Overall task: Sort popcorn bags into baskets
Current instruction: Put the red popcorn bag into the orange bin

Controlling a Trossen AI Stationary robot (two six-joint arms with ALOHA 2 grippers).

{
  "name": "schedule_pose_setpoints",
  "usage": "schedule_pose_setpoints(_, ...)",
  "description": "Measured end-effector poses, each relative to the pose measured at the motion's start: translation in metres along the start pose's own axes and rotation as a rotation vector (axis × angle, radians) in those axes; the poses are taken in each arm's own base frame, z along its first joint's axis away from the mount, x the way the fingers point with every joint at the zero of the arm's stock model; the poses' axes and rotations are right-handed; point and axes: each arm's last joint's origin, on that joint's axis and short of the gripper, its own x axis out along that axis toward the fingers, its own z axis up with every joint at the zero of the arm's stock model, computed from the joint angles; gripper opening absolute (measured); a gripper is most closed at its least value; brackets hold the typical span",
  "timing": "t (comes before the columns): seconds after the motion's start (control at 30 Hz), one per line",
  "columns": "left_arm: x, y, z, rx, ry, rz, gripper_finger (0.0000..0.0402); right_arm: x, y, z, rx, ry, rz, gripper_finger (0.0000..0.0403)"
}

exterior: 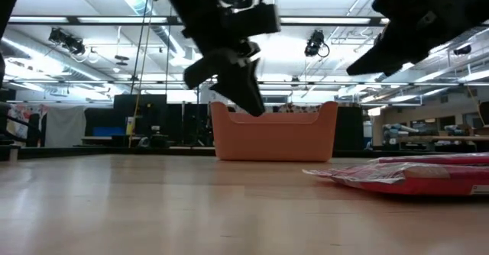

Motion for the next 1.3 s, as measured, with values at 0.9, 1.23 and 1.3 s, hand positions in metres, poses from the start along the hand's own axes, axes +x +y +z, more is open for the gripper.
schedule_pose_setpoints(0.9, -0.078, -0.025, -0.064, -0.179, -0.441, 0.106, 0.0148, 0.050, 0.146, 0.032, -0.058, 0.798, -0.351, 0.0183)
schedule_pose_setpoints(1.23, -0.096, -0.029, -0.078, -0.248, -0.492, 0.054, 0.0149, 0.038, 0.163, 0.028, -0.039, 0.797, -0.331, 0.0188)
schedule_pose_setpoints(1.3, -0.097, -0.031, -0.079, -0.246, -0.489, 0.045, 0.0149, 0.037, 0.164, 0.031, -0.029, 0.782, -0.308, 0.0188)
